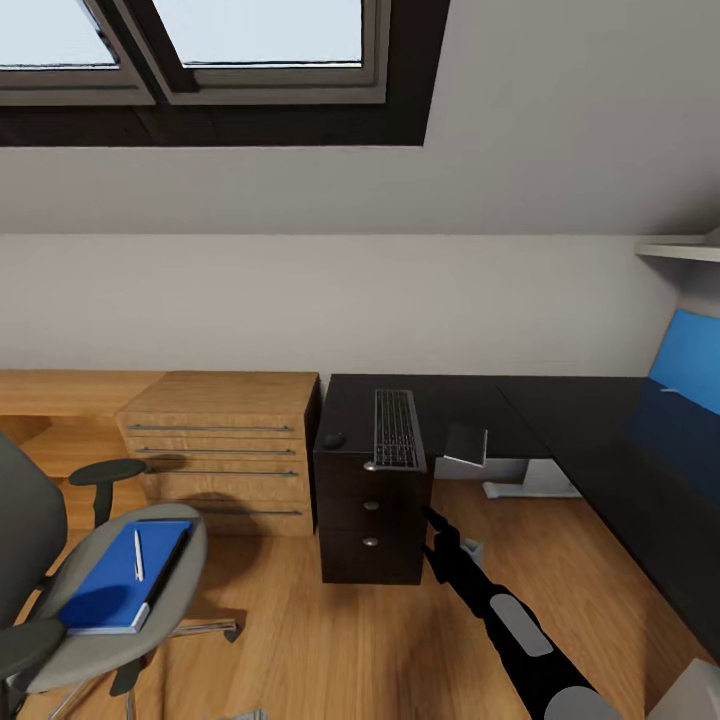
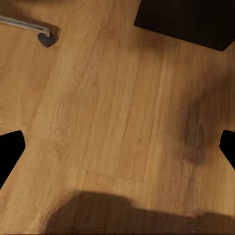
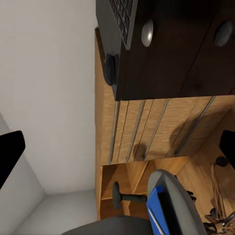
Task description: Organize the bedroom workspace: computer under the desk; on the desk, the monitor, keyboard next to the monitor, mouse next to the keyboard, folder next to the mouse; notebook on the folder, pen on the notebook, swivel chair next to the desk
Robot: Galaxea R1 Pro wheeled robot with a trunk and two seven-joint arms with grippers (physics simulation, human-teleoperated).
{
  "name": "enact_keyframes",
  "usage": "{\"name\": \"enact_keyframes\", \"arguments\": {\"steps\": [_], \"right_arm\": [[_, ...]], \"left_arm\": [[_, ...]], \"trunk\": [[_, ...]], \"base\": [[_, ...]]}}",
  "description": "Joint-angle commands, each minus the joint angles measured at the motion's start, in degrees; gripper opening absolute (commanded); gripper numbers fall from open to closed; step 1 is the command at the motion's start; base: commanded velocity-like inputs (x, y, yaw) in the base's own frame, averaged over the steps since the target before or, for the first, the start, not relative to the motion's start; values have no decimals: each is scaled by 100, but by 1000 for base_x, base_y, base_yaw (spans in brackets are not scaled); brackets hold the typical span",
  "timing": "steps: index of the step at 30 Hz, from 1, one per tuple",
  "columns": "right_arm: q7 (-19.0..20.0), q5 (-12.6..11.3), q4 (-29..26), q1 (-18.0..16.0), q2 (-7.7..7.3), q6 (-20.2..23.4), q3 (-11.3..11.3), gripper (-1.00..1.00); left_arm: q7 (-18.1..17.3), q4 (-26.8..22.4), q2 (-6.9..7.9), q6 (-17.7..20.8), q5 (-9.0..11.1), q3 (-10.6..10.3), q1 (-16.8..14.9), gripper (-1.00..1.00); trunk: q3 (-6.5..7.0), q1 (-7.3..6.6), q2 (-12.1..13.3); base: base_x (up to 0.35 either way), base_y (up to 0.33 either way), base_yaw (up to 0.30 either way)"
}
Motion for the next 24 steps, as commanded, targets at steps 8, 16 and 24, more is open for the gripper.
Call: {"name": "enact_keyframes", "arguments": {"steps": [8, 16, 24], "right_arm": [[-6, -48, 9, -5, -1, 19, 8, 100], [-9, -48, 14, -3, 5, 19, 10, 100], [-7, -48, 46, -4, 6, 18, 12, 100]], "left_arm": [[37, 86, 8, -19, 40, -35, -4, 100], [35, 90, 8, -19, 40, -35, -4, 100], [35, 90, 1, -19, 39, -35, -4, 100]], "trunk": [[-5, 0, -3], [-5, 0, -3], [-5, 0, -3]], "base": [[231, 0, 0], [282, 0, 0], [273, 0, 0]]}}
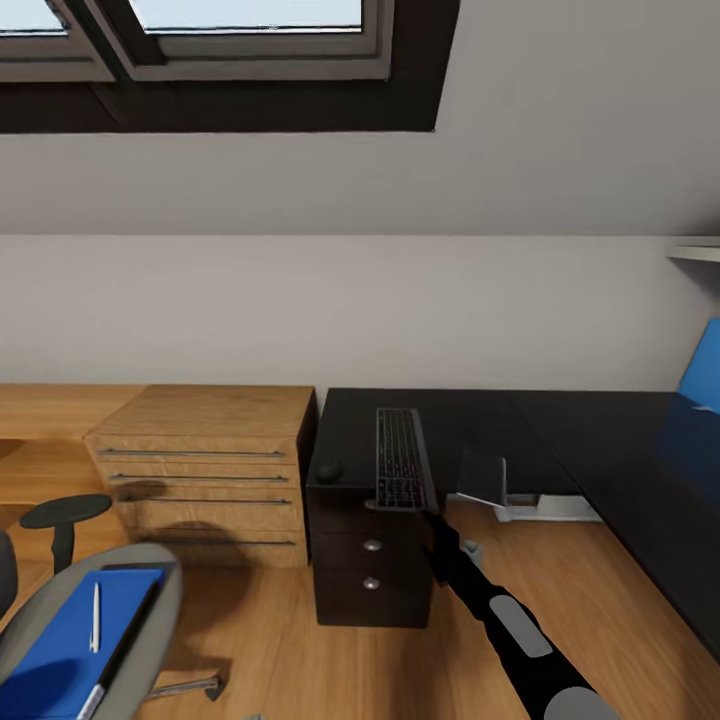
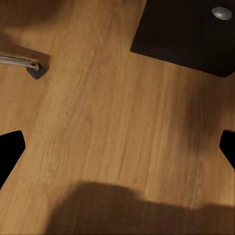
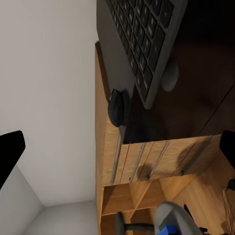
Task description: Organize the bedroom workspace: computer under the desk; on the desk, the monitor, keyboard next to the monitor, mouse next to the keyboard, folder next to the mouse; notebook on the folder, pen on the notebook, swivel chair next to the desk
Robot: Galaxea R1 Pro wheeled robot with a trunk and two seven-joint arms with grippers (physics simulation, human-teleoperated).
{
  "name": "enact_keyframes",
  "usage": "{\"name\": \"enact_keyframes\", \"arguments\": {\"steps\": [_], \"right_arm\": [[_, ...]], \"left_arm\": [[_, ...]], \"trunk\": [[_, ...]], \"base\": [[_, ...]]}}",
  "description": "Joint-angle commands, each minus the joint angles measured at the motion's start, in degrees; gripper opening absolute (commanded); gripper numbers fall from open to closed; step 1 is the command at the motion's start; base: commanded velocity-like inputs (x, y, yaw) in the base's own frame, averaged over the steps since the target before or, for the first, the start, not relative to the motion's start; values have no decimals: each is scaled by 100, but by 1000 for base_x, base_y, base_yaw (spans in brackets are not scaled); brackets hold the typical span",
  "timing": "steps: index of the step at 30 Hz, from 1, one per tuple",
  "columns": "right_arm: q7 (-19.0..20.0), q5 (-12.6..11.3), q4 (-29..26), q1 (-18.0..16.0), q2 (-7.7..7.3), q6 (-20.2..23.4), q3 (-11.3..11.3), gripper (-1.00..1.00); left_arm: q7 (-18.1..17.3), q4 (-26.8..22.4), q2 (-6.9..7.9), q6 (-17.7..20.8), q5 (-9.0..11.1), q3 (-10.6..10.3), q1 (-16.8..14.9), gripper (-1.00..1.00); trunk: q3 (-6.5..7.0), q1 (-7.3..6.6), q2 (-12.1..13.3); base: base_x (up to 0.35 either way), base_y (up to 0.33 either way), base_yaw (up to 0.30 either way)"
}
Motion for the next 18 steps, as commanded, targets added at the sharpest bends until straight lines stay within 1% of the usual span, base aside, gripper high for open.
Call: {"name": "enact_keyframes", "arguments": {"steps": [1, 5, 7, 18], "right_arm": [[7, -48, 3, -3, -3, 19, 7, 100], [2, -48, 8, -3, -2, 17, 7, 100], [0, -48, 10, -3, -2, 17, 7, 100], [-14, -55, 50, -3, -9, 11, -5, 100]], "left_arm": [[44, -10, 8, -16, 51, -30, -3, 100], [44, -10, 9, -20, 49, -30, -3, 100], [44, -10, 9, -20, 49, -30, -3, 100], [43, -27, 14, -21, 37, -30, -3, 100]], "trunk": [[-5, 3, -3], [-5, 3, -3], [-5, 3, -3], [-5, 3, -3]], "base": [[246, 0, 0], [251, 0, 0], [125, 0, 0], [26, 0, 0]]}}
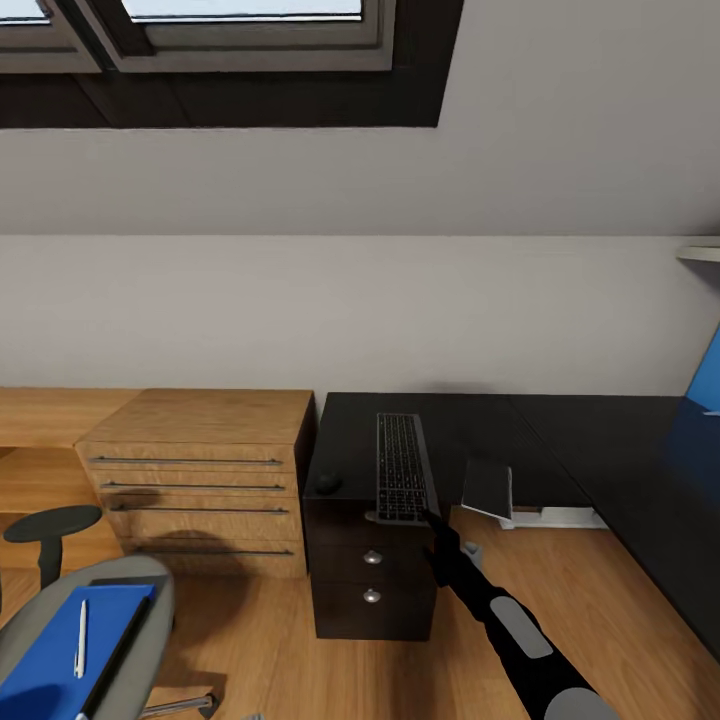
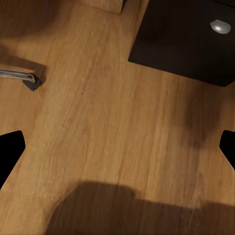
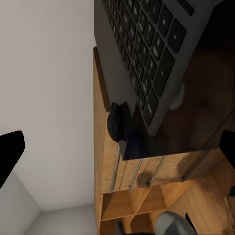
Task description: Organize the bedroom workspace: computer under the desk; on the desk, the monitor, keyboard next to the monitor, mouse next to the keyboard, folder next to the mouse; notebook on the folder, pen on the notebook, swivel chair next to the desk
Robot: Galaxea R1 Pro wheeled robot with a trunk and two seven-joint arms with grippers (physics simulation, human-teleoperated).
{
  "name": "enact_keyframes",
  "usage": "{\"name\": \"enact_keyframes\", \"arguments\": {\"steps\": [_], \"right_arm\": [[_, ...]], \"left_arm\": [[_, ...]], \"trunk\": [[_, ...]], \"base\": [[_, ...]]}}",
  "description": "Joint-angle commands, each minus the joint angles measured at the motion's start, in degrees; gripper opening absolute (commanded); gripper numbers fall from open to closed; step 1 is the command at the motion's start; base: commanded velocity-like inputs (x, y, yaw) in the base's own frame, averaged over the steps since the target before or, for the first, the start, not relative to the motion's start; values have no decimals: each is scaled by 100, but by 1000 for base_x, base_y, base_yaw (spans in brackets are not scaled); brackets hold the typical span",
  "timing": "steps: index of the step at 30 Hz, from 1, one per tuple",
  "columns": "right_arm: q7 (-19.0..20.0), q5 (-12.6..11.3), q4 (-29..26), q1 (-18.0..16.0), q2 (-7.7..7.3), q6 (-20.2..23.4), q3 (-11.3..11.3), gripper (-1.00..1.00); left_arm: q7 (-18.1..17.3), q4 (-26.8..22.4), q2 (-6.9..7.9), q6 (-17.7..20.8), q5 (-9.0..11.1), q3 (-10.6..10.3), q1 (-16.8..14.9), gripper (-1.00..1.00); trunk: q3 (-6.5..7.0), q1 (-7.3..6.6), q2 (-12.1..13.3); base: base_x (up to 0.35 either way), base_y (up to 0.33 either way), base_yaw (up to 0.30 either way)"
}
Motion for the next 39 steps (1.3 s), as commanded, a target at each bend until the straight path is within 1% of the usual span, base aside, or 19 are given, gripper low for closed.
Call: {"name": "enact_keyframes", "arguments": {"steps": [1, 3, 10, 30, 39], "right_arm": [[4, -50, 20, -4, -2, 18, 7, 100], [0, -51, 56, -2, -2, 20, 6, 100], [-7, -51, 154, -3, -2, 20, 3, 100], [-7, -51, 161, -4, -2, -11, 12, 100], [-7, -51, 162, -4, -2, -66, 12, 100]], "left_arm": [[44, -14, 7, -16, 51, -30, -3, 100], [45, -19, 5, -20, 50, -30, -3, 100], [61, -29, 1, -29, 48, -30, -3, 100], [72, -21, 1, -11, 57, -45, -3, 100], [48, -8, 7, -9, 65, -35, -3, 100]], "trunk": [[-5, 0, -3], [-5, 0, -3], [-131, 154, -284], [-490, 593, -1086], [-490, 593, -1086]], "base": [[3, 0, 0], [2, 0, 0], [0, 0, 0], [0, 0, 0], [0, 0, 0]]}}
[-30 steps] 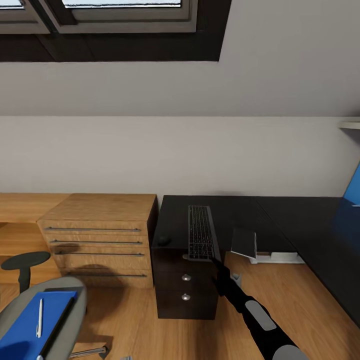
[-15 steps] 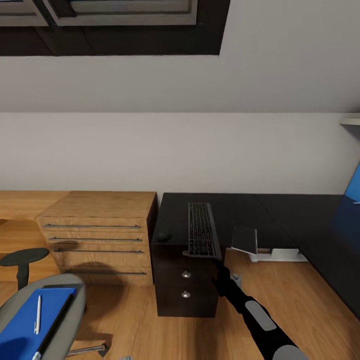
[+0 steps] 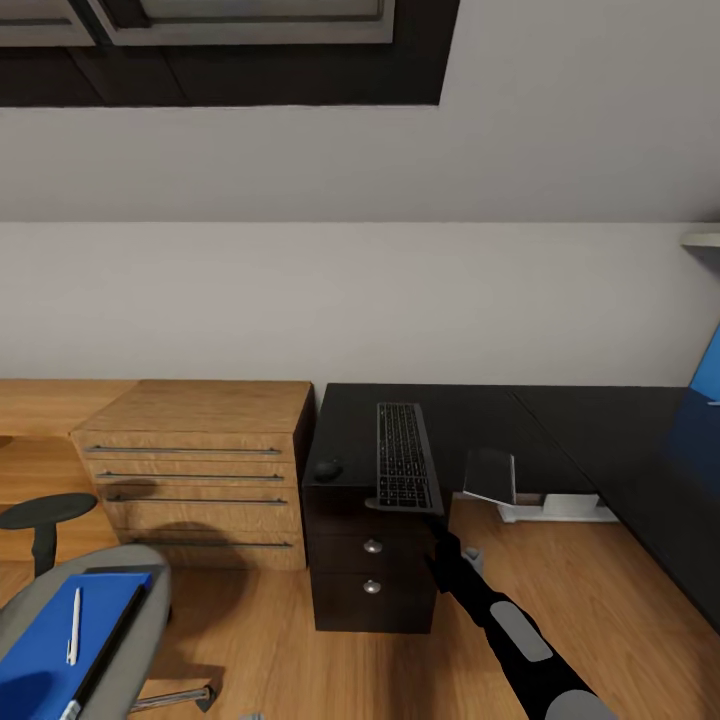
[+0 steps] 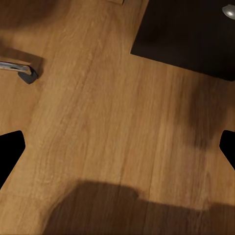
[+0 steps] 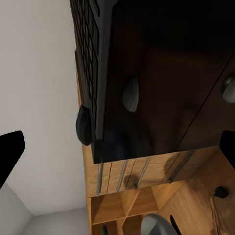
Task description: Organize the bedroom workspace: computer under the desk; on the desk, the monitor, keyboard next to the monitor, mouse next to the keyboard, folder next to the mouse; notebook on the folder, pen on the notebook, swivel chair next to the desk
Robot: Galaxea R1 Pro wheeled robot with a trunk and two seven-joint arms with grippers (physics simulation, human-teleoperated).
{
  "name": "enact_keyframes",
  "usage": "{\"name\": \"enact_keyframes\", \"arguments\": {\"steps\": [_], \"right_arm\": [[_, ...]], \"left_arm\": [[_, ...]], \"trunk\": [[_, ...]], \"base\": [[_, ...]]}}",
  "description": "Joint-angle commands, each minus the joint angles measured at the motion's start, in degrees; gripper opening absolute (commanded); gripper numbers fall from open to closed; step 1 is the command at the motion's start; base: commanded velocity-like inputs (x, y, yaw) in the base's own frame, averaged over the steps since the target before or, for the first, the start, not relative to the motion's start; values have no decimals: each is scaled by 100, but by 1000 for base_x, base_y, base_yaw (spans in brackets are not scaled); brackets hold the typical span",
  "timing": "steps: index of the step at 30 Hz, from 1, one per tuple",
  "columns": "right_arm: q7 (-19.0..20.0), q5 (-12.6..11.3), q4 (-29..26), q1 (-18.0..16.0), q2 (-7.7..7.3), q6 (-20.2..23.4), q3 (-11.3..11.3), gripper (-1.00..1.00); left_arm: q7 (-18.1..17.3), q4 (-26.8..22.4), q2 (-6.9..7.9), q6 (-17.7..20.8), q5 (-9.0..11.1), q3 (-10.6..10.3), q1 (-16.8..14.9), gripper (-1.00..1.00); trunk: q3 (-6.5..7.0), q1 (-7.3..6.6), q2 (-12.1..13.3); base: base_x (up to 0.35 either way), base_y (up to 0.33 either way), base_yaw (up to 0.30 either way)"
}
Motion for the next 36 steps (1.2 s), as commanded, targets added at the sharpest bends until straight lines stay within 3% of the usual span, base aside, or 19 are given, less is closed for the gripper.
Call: {"name": "enact_keyframes", "arguments": {"steps": [1, 36], "right_arm": [[7, -52, 2, -4, -2, 16, 10, 100], [7, -43, 0, -1, -5, 13, 2, 100]], "left_arm": [[41, -9, 9, -15, 51, -27, -3, 100], [44, 4, 11, -34, 51, -10, -3, 100]], "trunk": [[-5, 0, -3], [-5, 0, -3]], "base": [[0, 0, 0], [107, 0, 0]]}}
